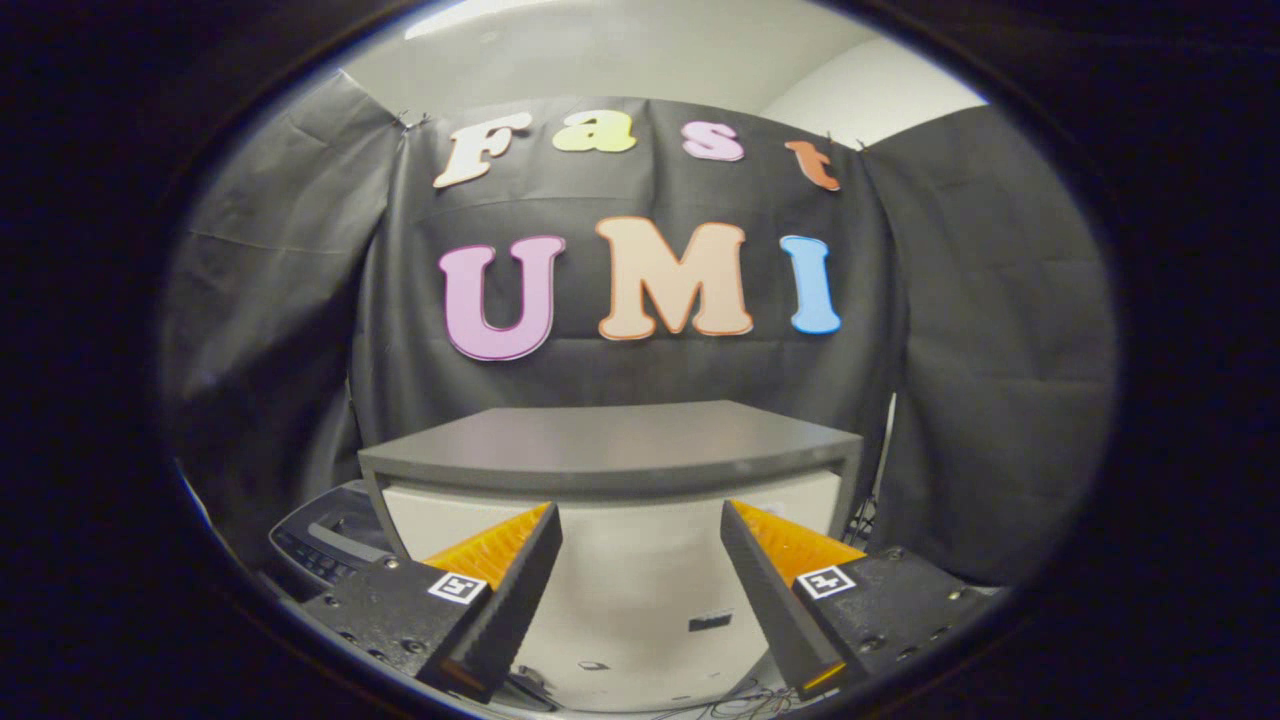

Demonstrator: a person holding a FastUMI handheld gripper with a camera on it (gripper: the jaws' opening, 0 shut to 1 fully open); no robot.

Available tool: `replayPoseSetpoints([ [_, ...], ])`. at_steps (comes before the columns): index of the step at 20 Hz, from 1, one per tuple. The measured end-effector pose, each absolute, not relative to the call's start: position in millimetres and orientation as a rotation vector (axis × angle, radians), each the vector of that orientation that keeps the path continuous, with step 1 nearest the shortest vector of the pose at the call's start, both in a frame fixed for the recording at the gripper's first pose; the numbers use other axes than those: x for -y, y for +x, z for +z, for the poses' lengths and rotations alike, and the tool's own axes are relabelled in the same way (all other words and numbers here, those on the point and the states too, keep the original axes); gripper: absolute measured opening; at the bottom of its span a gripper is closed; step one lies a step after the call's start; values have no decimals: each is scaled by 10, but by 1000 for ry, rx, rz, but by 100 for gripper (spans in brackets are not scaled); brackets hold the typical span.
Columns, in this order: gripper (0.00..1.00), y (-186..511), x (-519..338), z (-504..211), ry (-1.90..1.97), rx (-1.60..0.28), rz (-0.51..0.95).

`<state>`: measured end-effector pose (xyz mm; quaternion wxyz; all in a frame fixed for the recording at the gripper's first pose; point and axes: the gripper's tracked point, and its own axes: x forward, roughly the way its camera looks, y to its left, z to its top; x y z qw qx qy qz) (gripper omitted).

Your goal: Put the clothes into the washing machine and then close the washing machine lid.

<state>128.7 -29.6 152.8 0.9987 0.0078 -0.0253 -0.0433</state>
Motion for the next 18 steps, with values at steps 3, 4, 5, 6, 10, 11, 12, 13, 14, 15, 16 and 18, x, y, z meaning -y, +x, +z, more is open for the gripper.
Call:
replayPoseSetpoints([
  [3, 97, 1006, 473, 1273, 69, 64, -91],
  [4, 97, 903, 476, 1192, 89, 70, -85],
  [5, 97, 789, 485, 1099, 101, 79, -85],
  [6, 96, 695, 508, 1019, 105, 86, -92],
  [10, 96, 334, 347, 769, 88, 140, -69],
  [11, 96, 273, 303, 738, 77, 155, -60],
  [12, 96, 216, 245, 708, 64, 169, -46],
  [13, 96, 187, 199, 675, 48, 179, -35],
  [14, 96, 153, 148, 630, 36, 180, -23],
  [15, 96, 111, 89, 554, 30, 167, -5],
  [16, 96, 106, 27, 483, 35, 150, 16],
  [18, 96, 82, -80, 273, 38, 101, 43],
])
